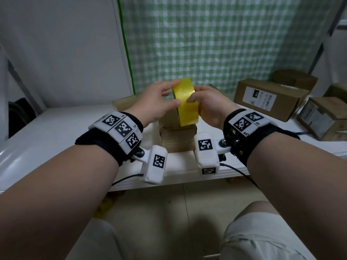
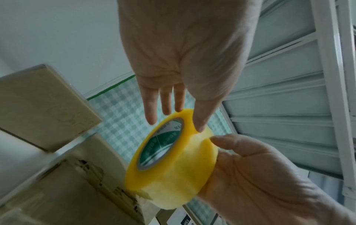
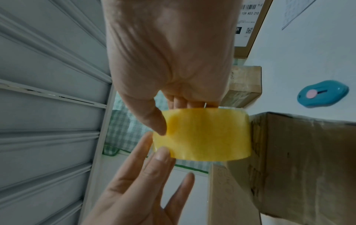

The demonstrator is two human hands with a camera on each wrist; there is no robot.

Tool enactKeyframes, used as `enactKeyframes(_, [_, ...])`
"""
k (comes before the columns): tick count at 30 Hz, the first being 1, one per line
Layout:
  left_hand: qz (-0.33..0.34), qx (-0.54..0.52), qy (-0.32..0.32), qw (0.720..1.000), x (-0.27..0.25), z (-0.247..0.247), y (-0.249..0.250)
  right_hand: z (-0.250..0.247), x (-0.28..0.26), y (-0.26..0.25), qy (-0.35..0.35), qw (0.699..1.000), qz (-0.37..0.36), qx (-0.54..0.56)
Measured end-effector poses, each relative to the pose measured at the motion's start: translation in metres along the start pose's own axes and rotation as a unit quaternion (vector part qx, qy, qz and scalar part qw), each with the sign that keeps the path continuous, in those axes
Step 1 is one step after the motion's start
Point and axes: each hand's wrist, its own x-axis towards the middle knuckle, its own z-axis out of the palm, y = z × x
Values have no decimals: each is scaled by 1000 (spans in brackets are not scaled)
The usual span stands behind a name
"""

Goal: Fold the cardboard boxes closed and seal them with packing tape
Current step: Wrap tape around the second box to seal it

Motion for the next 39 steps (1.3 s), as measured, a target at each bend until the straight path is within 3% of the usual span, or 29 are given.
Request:
enactKeyframes(4, [65,135,57,987,4,-2,-4,-2,4,8,-17,1000,-17,3])
enactKeyframes(16, [72,170,106,977,12,4,-3,0,16,18,21,1000,-7,-10])
enactKeyframes(28, [32,155,85,984,15,0,11,11,17,20,0,996,-5,-92])
enactKeyframes(39, [-23,96,0,995,16,-9,14,14,18,20,4,993,9,-118])
